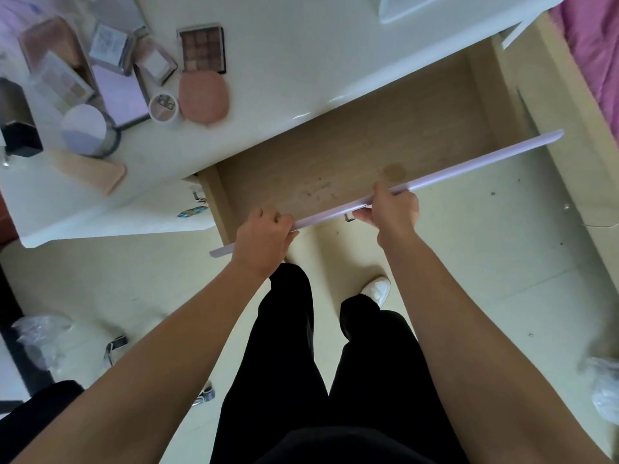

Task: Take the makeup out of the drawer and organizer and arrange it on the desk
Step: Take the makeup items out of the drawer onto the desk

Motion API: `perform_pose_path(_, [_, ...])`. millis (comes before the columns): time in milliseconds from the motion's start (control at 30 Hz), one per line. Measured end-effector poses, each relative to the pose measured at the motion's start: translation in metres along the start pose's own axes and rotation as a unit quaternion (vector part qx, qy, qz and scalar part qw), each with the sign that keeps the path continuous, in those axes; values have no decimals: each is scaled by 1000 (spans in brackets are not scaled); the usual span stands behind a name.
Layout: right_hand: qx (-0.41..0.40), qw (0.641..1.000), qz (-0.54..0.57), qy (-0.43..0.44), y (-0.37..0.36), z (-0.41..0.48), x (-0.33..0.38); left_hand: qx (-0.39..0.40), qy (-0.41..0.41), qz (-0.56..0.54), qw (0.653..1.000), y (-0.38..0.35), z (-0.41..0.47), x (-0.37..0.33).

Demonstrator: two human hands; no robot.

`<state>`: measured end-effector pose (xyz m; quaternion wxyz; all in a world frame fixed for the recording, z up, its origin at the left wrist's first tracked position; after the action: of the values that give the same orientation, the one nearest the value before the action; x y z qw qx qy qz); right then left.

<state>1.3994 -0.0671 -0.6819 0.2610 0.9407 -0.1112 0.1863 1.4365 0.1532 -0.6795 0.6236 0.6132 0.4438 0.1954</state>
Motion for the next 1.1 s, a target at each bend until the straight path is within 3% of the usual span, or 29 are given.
perform_pose_path(200, [30,1000,-6,-4,7,-6,7,5,42,-15,999,1,0,-3])
perform_pose_path(300, [13,1000,1,6,17,-4,1,-4,23,-42,999,3,-6,-13])
perform_pose_path(467, [13,1000,6,-19,34,3,-19,53,25,-59,997,-28,-14,-44])
perform_pose_path(767, [-12,998,-34,51,19,6,11,-69,28,-59,995,5,2,-5])
perform_pose_path(933, [-20,999,-5,34,4,4,20,-71,-27,8,997,17,19,11])
perform_pose_path(1100, [-34,998,-32,40,10,4,19,-49,-20,-77,996,9,14,1])
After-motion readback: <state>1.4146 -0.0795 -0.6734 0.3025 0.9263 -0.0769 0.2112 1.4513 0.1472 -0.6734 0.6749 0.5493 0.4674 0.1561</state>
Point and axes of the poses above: each hand's wrist, its own z-axis towards the middle knuckle, its own y-axis out of the back of the hand, x = y × z, the point moved 4 cm from there along z, towards the middle knuckle, and after that the axes turned 15 degrees about -z, right-handed, at the moved point
